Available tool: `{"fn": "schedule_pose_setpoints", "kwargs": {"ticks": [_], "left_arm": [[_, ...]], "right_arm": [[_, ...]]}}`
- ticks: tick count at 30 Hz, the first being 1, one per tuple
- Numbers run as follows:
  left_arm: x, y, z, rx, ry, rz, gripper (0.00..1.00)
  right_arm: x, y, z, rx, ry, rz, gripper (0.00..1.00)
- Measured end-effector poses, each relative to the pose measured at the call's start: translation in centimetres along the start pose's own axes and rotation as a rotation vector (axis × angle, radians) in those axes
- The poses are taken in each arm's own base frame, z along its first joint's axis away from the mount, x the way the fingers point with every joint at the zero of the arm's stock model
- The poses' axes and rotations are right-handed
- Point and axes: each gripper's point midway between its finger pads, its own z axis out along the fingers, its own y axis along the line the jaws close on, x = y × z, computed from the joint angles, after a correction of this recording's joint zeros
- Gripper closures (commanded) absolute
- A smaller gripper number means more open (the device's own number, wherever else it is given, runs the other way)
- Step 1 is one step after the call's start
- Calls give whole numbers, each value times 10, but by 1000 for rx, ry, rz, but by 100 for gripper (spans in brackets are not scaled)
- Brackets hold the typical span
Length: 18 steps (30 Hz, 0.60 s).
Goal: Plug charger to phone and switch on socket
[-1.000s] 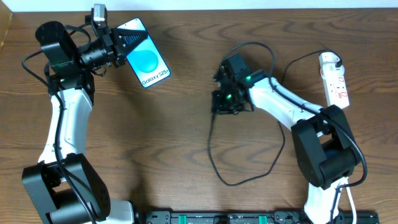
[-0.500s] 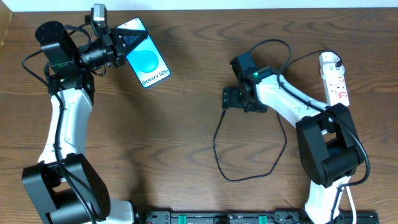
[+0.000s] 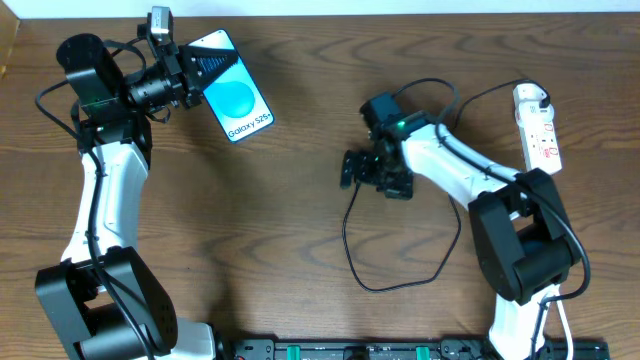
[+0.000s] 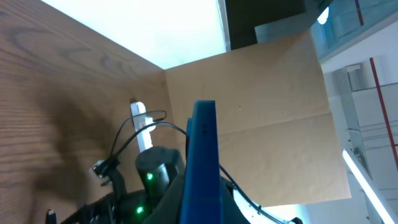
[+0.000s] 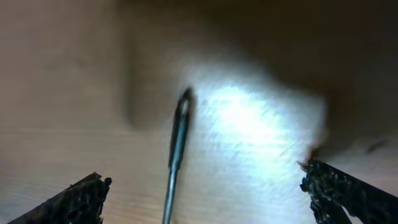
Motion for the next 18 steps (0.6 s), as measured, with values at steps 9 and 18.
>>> {"fn": "schedule_pose_setpoints", "kwargs": {"ticks": [9,18], "left_arm": [[0,0,0,1,3,0,93],[3,-1,0,9,18,0,93]], "right_arm": [[8,-5,6,198,-133,11,1],[-2,-10,14,232,-167,74,1]]}}
